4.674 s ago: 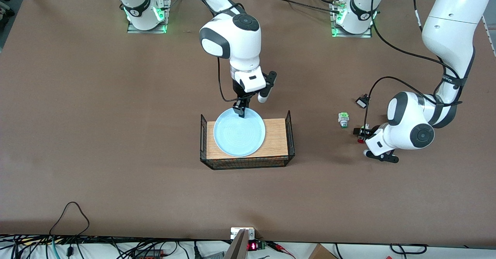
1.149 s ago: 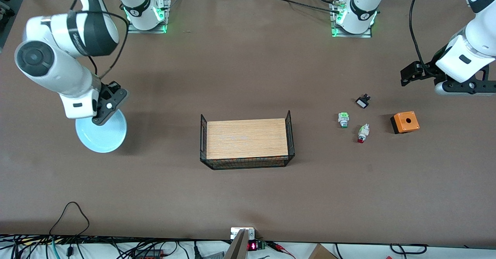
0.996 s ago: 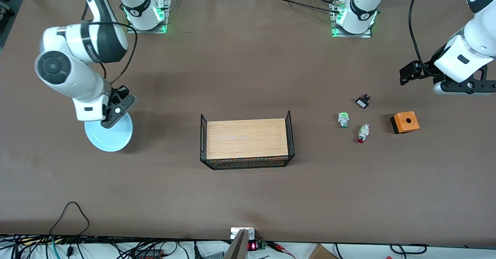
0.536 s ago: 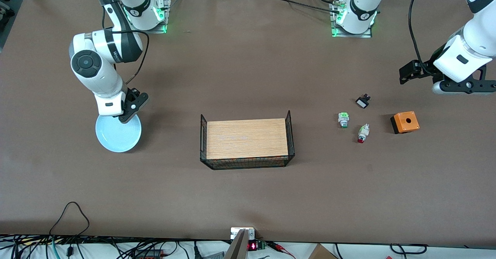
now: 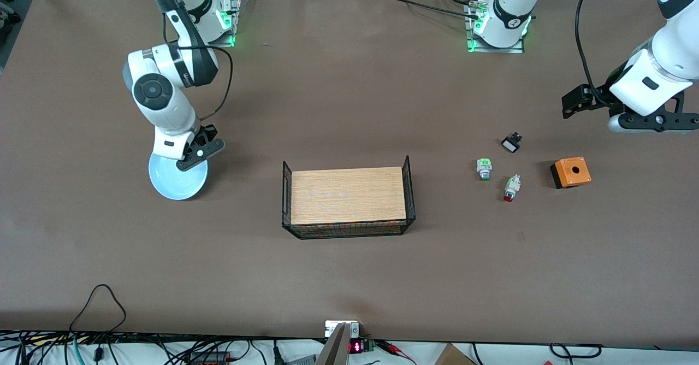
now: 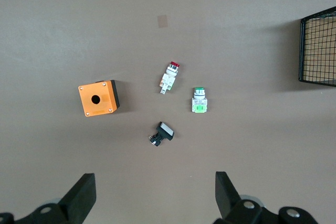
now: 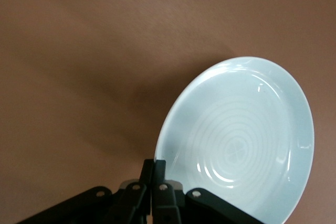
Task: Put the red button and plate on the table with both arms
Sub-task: 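Carry the plate away from the basket and lower it with the right gripper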
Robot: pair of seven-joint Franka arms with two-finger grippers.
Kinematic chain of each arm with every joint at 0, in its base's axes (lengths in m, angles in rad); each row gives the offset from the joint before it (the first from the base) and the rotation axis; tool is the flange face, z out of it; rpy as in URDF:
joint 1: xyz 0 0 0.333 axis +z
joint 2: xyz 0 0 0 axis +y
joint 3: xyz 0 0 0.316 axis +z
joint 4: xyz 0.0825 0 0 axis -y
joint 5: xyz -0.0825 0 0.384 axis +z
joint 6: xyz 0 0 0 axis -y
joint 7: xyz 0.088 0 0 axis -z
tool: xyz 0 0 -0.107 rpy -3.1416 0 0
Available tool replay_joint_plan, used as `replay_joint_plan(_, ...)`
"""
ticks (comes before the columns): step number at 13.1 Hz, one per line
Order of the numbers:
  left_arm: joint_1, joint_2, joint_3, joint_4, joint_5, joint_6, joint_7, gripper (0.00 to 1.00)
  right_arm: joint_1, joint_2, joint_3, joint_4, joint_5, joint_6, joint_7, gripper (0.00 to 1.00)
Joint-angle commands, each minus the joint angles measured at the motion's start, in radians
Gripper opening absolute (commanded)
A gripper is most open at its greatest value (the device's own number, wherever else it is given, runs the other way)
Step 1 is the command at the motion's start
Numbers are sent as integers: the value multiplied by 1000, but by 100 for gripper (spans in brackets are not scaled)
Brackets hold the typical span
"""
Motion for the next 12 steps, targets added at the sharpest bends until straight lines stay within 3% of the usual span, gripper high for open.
replay_joint_plan(1, -9, -5, 7, 4, -17, -13, -7, 100, 5, 51, 2, 3, -80, 8, 193, 0)
replay_joint_plan(8, -10, -5, 7, 6, -15, -13, -8, 100, 85, 104, 2, 55, -90, -64, 523, 0)
replay_joint_plan(12, -10, -1, 7, 18, -15, -15, -8, 100, 78, 129, 0, 55, -108, -44, 568, 3)
